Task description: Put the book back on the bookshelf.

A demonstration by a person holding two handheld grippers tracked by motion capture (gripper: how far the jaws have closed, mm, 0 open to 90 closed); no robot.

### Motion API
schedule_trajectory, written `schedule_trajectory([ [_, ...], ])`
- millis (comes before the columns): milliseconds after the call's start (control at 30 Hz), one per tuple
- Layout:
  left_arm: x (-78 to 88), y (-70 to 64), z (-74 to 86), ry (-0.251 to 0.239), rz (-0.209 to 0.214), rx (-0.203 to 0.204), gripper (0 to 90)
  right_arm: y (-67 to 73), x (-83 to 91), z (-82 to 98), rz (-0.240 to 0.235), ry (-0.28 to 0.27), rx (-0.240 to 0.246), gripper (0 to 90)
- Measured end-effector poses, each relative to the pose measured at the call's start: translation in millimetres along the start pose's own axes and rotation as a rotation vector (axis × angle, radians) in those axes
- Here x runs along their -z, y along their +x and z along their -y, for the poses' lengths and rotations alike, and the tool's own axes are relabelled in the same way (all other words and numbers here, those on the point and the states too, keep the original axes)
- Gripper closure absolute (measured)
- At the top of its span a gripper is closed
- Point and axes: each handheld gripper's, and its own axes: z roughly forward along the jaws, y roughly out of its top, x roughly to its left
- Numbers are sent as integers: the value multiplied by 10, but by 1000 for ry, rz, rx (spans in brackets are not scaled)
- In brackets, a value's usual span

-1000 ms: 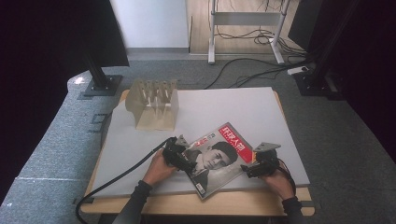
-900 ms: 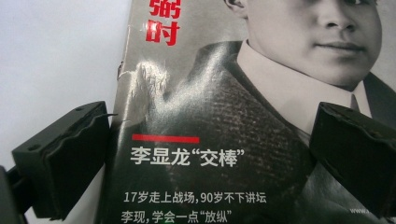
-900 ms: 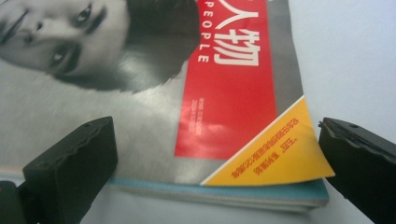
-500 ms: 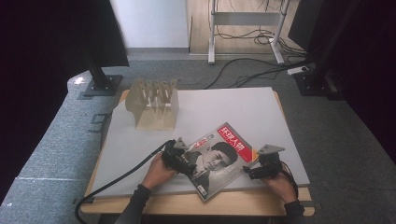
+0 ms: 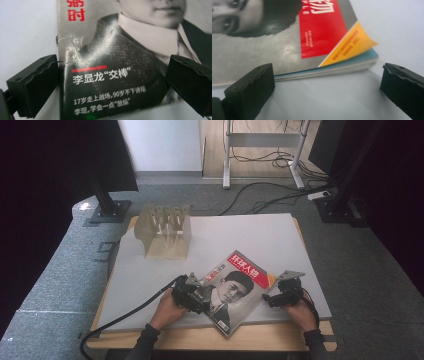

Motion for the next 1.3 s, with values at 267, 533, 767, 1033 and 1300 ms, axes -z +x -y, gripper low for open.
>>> schedule_trajectory([
  [267,88,99,6,29,12,-38,0,-87,-144,-153,40,-1,-13,0],
  [533,256,452,4,4,-97,24,0,-138,-285,-314,55,9,-13,0],
  [767,244,712,88,22,-192,95,0,-193,-396,-414,52,7,-36,0],
  [1033,100,649,72,7,-159,92,0,-245,-532,-534,48,-1,-65,0],
  [1300,107,495,110,-8,-144,68,0,-299,-666,-680,66,3,-85,0],
])
